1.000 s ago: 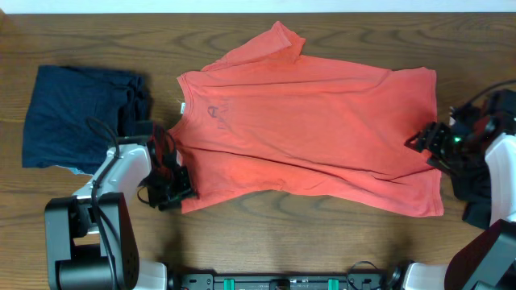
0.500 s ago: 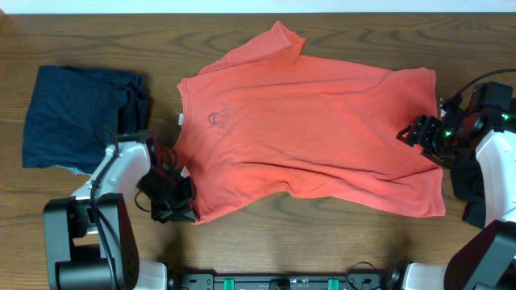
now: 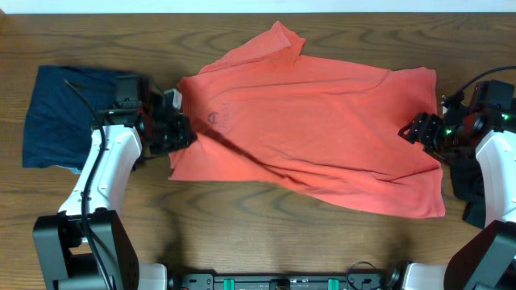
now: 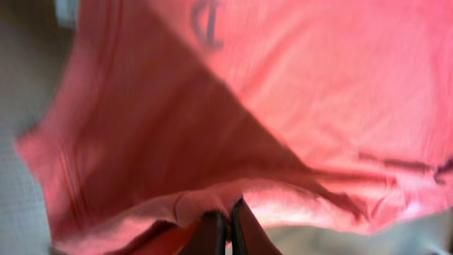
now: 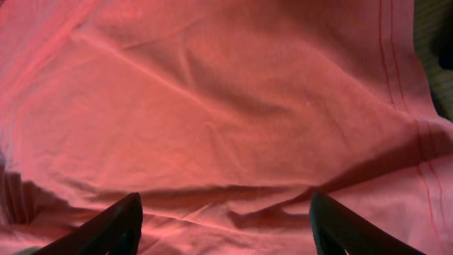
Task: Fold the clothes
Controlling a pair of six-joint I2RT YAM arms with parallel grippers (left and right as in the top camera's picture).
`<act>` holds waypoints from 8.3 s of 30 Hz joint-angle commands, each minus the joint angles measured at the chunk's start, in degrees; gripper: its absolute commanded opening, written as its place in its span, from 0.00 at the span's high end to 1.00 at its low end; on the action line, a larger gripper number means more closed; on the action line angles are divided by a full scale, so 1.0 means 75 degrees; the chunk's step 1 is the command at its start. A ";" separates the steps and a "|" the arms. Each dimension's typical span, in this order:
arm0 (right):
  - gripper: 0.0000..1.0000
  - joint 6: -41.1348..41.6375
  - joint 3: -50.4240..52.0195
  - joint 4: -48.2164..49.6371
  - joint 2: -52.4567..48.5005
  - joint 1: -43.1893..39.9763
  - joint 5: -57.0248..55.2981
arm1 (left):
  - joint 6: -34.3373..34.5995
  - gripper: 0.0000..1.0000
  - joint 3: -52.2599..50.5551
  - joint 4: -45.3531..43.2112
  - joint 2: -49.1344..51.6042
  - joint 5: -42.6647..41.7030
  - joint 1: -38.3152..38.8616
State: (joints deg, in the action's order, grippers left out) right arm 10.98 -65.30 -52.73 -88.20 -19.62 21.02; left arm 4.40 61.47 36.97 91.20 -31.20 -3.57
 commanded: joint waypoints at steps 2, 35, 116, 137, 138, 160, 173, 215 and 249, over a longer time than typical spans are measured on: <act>0.26 -0.0102 -0.0122 0.0009 0.0105 0.0047 -0.0003 | -0.0050 0.69 -0.0017 -0.0490 0.0073 0.0303 0.0149; 0.25 -0.0105 -0.0122 0.0050 0.0105 0.0047 -0.0006 | -0.0017 0.94 -0.1387 0.0982 0.0067 0.2165 0.0152; 0.19 -0.0105 -0.0122 0.0207 0.0105 0.0047 -0.0035 | 0.0463 0.94 0.0799 0.7029 -0.2873 0.0446 0.0146; 0.11 -0.0108 -0.0122 0.0204 0.0105 0.0047 -0.0446 | 0.0799 0.52 0.0799 0.6251 -0.3585 0.0519 0.0160; 0.11 -0.0105 -0.0122 0.0189 0.0105 0.0047 -0.0530 | 0.0801 0.52 0.0790 0.5779 -0.3564 0.0737 0.0160; 0.64 -0.0105 -0.0117 -0.0178 0.0105 0.0070 -0.0542 | -0.0638 0.94 -0.0166 -0.0822 0.1612 0.1865 0.0408; 0.63 -0.0111 0.0533 0.0493 0.0102 0.0073 -0.0545 | 0.0682 0.94 -0.0166 -0.2066 0.2833 0.4660 -0.0015; 0.37 -0.0271 -0.2235 0.4258 -0.4336 0.0076 -0.0399 | -0.0466 0.68 0.0338 0.1239 -0.2250 0.0653 -0.0125; 0.01 -0.0114 -0.5831 0.4106 -0.5152 -0.0659 0.0463 | -0.0469 0.51 0.0338 0.1268 -0.2229 0.0650 -0.0125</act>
State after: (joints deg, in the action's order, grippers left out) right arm 11.25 -106.63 -19.51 -127.87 -24.34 20.05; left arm 1.34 63.88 46.15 74.37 -25.78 -4.64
